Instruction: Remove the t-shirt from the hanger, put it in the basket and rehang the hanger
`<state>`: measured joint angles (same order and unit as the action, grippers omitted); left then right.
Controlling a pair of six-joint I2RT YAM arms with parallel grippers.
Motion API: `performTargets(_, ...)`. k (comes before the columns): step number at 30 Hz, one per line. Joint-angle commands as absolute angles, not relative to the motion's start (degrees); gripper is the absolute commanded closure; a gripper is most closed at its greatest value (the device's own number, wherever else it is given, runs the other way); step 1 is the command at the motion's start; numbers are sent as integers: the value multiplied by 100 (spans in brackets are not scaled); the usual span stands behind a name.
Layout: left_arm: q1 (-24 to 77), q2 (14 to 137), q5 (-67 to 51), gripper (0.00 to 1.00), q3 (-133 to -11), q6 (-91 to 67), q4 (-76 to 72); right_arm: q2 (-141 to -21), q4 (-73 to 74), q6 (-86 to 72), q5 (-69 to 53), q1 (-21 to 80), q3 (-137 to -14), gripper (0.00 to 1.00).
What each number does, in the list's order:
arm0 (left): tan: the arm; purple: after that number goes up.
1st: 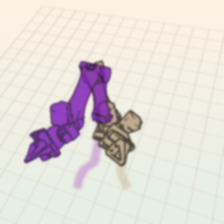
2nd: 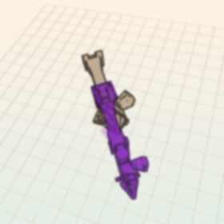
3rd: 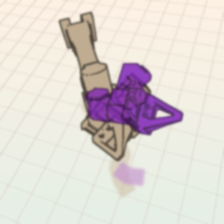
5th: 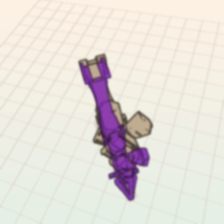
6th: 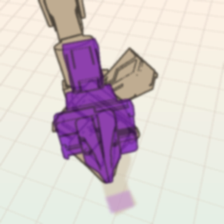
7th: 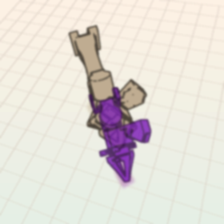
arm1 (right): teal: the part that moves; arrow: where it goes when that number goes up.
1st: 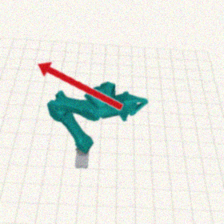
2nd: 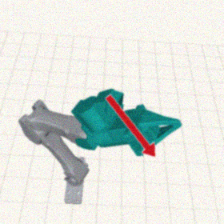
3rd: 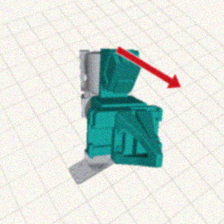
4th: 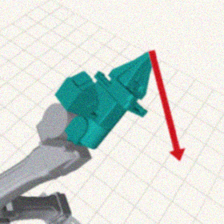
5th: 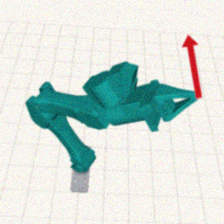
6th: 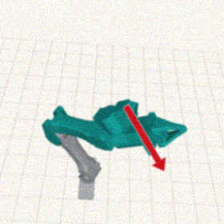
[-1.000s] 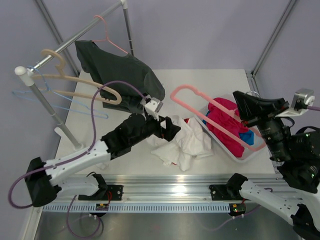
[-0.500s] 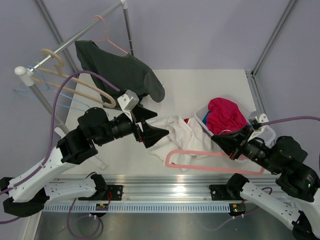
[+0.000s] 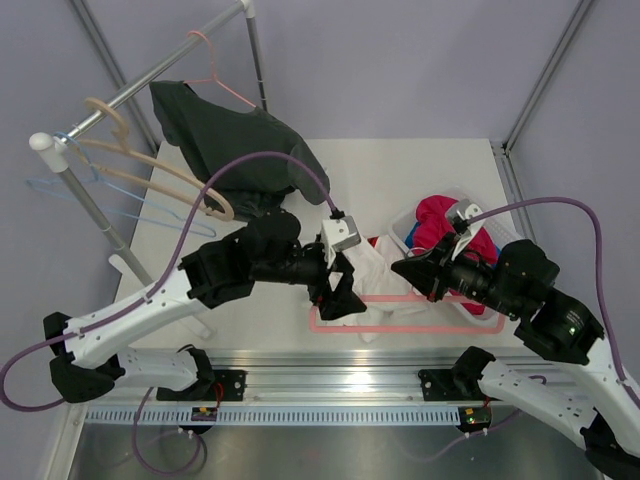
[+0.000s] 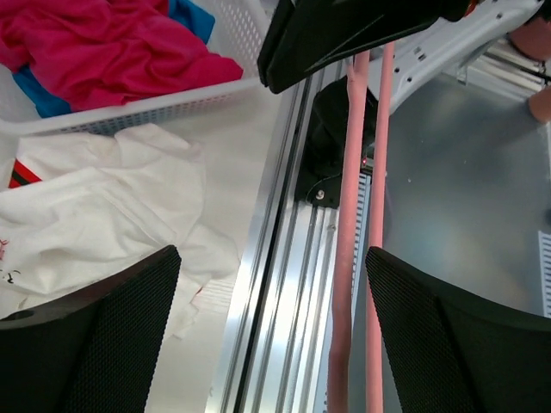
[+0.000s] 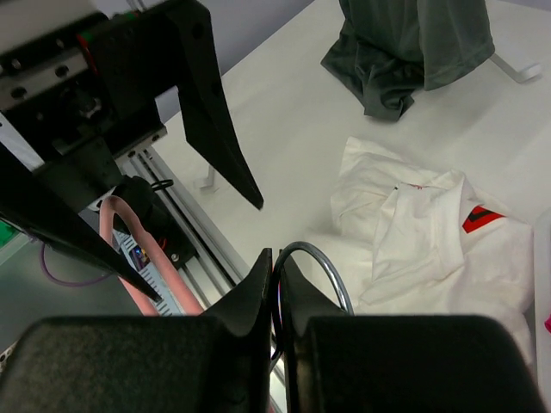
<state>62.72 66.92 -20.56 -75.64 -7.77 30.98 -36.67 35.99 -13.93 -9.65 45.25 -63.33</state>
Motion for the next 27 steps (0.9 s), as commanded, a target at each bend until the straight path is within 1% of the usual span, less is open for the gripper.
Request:
performTargets(1,6424,6916,-2311,13,-7761,-536,3024,-3788,2990,-1336,-1125,4518,-6258,100)
performTargets(2,6451,6952,-2451,18,-7769,-545,2989,-3779,2927,-1284,-1125,4518,-6206,100)
performTargets(4,6530,7022,-2592,21,-7761,-562,2866,-3718,2665,-1213,-1107,4518,-6039,100)
performTargets(7,6548,7023,-3039,33,-7752,-641,2751,-3656,2374,-1064,-1195,4518,-5836,100)
performTargets(8,6557,7014,-3076,41,-7743,-676,2725,-3648,2330,-1029,-1195,4518,-5766,100)
performTargets(11,6557,6917,-3120,47,-7699,-817,2619,-3569,2180,-923,-1204,4518,-5634,100)
performTargets(13,6557,6882,-3155,56,-7664,-861,2610,-3507,1952,-897,-1248,4518,-5529,100)
performTargets(14,6557,6873,-3173,69,-7647,-887,2602,-3446,1882,-888,-1309,4518,-5450,100)
performTargets(17,6557,6908,-3287,89,-7576,-1028,2593,-3384,1670,-888,-1353,4526,-5353,100)
performTargets(18,6557,6900,-3270,100,-7559,-1054,2593,-3366,1600,-879,-1354,4518,-5335,100)
performTargets(24,6557,6786,-2963,100,-7436,-1160,2601,-3340,1547,-870,-1283,4518,-5335,100)
performTargets(26,6565,6741,-2682,100,-7392,-1213,2593,-3357,1573,-914,-1170,4518,-5387,91)
performTargets(27,6565,6715,-2585,100,-7383,-1256,2593,-3366,1582,-1053,-1056,4518,-5396,83)
